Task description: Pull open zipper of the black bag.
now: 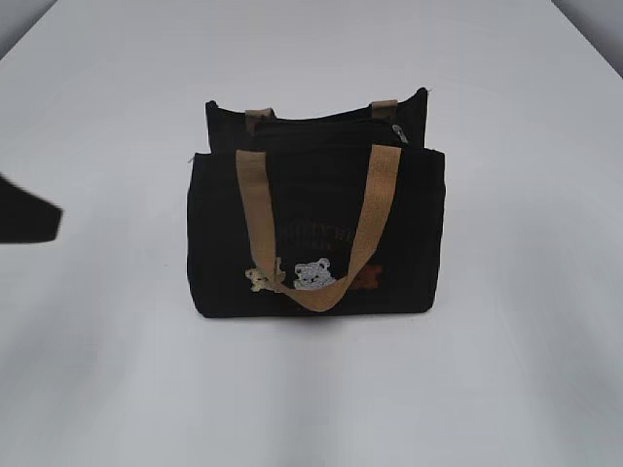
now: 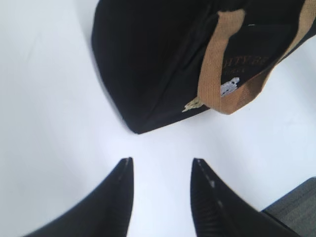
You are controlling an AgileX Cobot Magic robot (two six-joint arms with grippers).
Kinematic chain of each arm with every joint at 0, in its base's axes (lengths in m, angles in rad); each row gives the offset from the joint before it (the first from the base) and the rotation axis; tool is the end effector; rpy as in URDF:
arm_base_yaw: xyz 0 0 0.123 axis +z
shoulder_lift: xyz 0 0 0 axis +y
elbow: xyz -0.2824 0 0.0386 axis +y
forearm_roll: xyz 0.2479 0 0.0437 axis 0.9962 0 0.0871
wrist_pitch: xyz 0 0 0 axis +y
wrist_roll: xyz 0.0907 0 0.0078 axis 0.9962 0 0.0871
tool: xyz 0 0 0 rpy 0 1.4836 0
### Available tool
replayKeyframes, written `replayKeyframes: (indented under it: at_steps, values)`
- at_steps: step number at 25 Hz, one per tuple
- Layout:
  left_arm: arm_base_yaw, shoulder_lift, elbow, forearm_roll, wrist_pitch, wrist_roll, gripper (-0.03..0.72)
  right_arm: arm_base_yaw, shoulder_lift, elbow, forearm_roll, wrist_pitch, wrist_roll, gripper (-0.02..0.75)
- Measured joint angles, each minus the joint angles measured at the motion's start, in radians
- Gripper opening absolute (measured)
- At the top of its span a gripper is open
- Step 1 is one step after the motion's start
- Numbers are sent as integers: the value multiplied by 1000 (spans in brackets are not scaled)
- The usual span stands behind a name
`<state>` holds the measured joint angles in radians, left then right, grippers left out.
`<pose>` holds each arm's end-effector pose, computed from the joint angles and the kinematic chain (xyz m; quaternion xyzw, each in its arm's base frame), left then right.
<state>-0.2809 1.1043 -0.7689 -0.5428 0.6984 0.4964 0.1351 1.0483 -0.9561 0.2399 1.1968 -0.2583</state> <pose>0.1944 -0.0876 0.2865 0.2156 0.9025 -0.1940 0.3185 0.1718 0.0437 0.3251 -0.1686 0.9616 0.1061 0.1890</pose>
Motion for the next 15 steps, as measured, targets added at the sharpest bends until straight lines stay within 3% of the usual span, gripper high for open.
replayKeyframes:
  at_steps: [4,8,12,15]
  values:
    - [0,-321,126,174,86,-230,290,0,-285,188,-54,-3,13,409]
    - [0,-634,166,346,249,-386,288,0,-510,305,-60,-18,17,400]
    - [0,-875,174,477,389,-472,286,0,-669,377,-72,-24,17,393]
    - [0,-1004,204,517,432,-486,257,0,-751,431,-91,-26,17,379]
